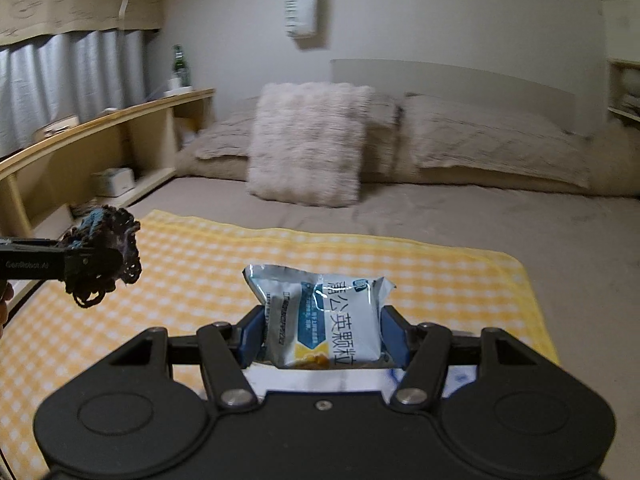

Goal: Organize soft objects
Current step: 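Carry the scrunchie and sachet over the white tray with both tools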

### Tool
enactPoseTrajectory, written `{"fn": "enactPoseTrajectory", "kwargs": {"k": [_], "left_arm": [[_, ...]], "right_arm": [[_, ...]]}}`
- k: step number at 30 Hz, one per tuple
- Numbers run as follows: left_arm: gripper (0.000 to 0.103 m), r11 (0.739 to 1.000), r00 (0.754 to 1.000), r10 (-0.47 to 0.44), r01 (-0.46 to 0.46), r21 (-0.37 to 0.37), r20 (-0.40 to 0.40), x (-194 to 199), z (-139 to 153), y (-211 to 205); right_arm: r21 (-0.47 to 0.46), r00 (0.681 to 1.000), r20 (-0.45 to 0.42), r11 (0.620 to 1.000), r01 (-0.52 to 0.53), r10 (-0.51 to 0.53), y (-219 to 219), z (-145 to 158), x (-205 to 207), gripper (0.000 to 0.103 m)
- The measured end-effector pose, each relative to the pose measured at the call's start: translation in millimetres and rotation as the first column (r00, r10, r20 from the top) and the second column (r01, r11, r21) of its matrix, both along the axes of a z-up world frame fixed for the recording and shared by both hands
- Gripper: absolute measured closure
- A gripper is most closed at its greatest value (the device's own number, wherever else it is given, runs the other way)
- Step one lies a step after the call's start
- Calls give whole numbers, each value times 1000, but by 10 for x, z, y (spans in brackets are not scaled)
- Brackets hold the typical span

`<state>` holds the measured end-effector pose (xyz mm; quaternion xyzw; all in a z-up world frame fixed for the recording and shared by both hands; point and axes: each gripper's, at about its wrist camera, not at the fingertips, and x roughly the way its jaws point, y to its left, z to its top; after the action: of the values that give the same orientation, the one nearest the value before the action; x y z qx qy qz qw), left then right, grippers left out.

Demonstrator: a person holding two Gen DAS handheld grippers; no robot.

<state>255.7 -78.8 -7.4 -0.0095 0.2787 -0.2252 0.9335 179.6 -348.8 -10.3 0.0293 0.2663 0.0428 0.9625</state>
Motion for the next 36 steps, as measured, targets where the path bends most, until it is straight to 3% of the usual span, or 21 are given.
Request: {"fn": "enactPoseTrajectory", "kwargs": {"k": [6,15,20,27,36], "left_arm": [[56,996,995,-92,93,15,-36,57,-156,-479],[55,980,974,-191,197,39,-121,234,-490,-1047],[55,971,961,-213,228,67,-179,387,-733,-1330],[55,962,941,-170,223,159,-291,714,-1158,-1608],[55,960,906,-226,270,77,-357,964,-1550,-1840]], "right_arm": [[11,996,-49,997,78,-77,-304,-105,-58,41],[-33,967,-244,997,70,-76,-532,-453,15,40],[-47,947,-312,996,70,-81,-598,-576,36,40],[-77,918,-388,995,59,-84,-745,-717,14,40],[-88,879,-469,995,50,-85,-793,-944,242,41]]}}
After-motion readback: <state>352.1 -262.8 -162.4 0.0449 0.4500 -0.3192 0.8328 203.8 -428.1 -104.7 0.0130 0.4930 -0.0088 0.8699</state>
